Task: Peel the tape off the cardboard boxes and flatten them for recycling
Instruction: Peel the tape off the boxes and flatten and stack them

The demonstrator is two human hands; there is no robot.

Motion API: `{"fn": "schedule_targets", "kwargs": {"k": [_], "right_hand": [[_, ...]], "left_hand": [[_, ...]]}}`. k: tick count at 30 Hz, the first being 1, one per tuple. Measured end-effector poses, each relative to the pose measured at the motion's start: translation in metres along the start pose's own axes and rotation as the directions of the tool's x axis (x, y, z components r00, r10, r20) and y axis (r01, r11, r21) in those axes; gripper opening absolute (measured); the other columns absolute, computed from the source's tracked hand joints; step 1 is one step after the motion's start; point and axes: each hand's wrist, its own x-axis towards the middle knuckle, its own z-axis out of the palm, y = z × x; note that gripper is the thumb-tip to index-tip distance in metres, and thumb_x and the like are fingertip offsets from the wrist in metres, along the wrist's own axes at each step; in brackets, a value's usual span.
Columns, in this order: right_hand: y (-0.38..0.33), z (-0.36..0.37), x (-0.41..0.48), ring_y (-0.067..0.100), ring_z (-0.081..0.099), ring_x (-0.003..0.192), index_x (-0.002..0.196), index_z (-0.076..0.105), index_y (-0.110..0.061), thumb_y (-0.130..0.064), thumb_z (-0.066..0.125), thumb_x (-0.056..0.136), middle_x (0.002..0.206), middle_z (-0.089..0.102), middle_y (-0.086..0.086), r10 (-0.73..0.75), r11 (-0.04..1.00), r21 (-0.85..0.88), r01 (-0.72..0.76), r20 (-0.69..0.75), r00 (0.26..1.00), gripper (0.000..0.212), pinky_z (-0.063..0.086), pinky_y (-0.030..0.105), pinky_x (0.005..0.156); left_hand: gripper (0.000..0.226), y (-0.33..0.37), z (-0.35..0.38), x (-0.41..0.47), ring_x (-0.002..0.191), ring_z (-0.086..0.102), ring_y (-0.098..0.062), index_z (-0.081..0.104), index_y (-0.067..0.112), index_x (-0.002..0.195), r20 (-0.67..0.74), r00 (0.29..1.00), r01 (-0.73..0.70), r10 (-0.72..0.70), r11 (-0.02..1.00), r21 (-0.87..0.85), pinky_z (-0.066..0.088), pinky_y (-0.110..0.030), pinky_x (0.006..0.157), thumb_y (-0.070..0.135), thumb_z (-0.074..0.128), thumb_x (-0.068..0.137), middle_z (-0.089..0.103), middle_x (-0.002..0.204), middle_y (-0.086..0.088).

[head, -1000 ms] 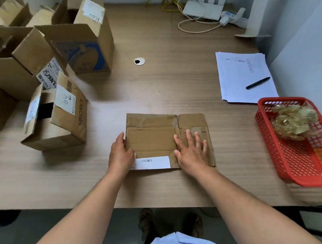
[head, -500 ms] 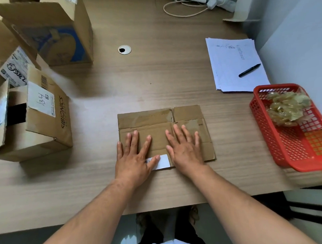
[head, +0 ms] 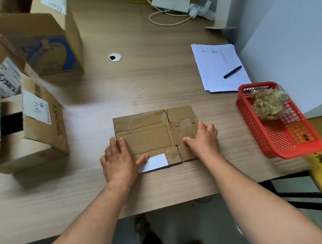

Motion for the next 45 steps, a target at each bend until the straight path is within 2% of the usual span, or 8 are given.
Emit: {"fn": "schedule_targets", "kwargs": {"k": [3,7,13,17,22,26,34,45], "right_hand": [[0.01,-0.002,-0.002,0.03,0.035,0.13,0.134,0.041,-0.011,-0.059,0.072,0.069,0.139,0.039,0.013,0.195,0.978,-0.095,-0.188,0.076,0.978,0.086,0.036,0.039,0.103],[0.016,-0.008,-0.006,0.031,0.04,0.129,0.136,0.034,-0.005,-0.054,0.082,0.061,0.141,0.04,0.015,0.248,0.961,0.09,-0.26,0.125,0.961,0.101,0.036,0.037,0.104],[0.049,-0.017,-0.037,0.027,0.049,0.123,0.144,0.02,-0.02,-0.031,0.079,0.074,0.139,0.048,0.007,0.083,0.92,0.372,-0.125,0.127,0.988,0.092,0.041,0.035,0.1],[0.094,-0.036,-0.07,0.021,0.045,0.127,0.148,0.011,-0.046,-0.023,0.074,0.08,0.146,0.04,0.0,-0.007,0.873,0.484,-0.051,0.118,0.993,0.096,0.038,0.034,0.107],[0.169,-0.079,-0.118,0.022,0.043,0.125,0.148,0.021,-0.039,-0.02,0.07,0.082,0.139,0.034,0.004,-0.007,0.887,0.463,-0.005,0.023,1.0,0.085,0.036,0.027,0.093],[0.244,-0.12,-0.169,0.015,0.039,0.11,0.15,0.011,-0.043,-0.017,0.066,0.083,0.139,0.028,0.001,0.002,0.903,0.429,-0.013,0.025,1.0,0.09,0.034,0.025,0.085],[0.398,-0.191,-0.265,0.02,0.045,0.118,0.148,0.019,-0.044,-0.022,0.068,0.082,0.128,0.033,0.002,0.156,0.914,0.4,-0.074,-0.177,0.972,0.085,0.035,0.025,0.096],[0.545,-0.229,-0.32,0.023,0.049,0.114,0.15,0.015,-0.041,-0.023,0.067,0.086,0.135,0.031,0.005,0.354,0.886,0.408,-0.22,-0.289,0.889,0.084,0.04,0.03,0.091]], "left_hand": [[0.106,0.005,-0.005,0.001,0.121,0.039,-0.029,0.021,0.014,0.145,-0.034,0.997,0.074,-0.074,0.997,0.01,0.036,-0.039,0.096,0.083,0.048,0.071,0.039,0.131,-0.012],[0.112,0.006,-0.008,0.007,0.123,0.041,-0.035,0.026,0.007,0.141,0.056,0.982,0.185,-0.179,0.973,-0.137,0.039,-0.042,0.098,0.076,0.067,0.063,0.04,0.129,-0.018],[0.097,0.012,-0.011,-0.017,0.126,0.038,-0.036,0.042,0.003,0.132,0.083,0.971,0.237,-0.222,0.906,-0.351,0.038,-0.044,0.1,0.062,0.078,0.064,0.039,0.131,-0.018],[0.089,0.026,-0.002,-0.054,0.125,0.042,-0.033,0.041,0.01,0.132,0.034,0.995,0.098,-0.094,0.874,-0.476,0.042,-0.047,0.1,0.055,0.081,0.066,0.04,0.132,-0.013],[0.09,0.064,-0.001,-0.108,0.11,0.05,-0.013,0.028,0.032,0.143,-0.016,0.961,-0.234,0.275,0.782,-0.578,0.046,-0.038,0.088,0.035,0.082,0.071,0.046,0.128,0.009],[0.1,0.111,0.001,-0.167,0.113,0.044,-0.009,0.011,0.031,0.154,-0.031,0.894,-0.399,0.447,0.762,-0.51,0.036,-0.027,0.09,0.032,0.078,0.079,0.037,0.139,-0.001],[0.102,0.23,0.031,-0.284,0.131,0.04,-0.022,0.012,0.028,0.154,-0.056,0.766,-0.574,0.641,0.641,-0.51,0.035,-0.029,0.092,0.039,0.078,0.077,0.035,0.145,-0.006],[0.103,0.369,0.065,-0.382,0.114,0.054,-0.023,0.009,0.026,0.155,-0.041,0.597,-0.746,0.801,0.536,-0.395,0.04,-0.027,0.077,0.044,0.075,0.078,0.036,0.142,-0.008]]}}
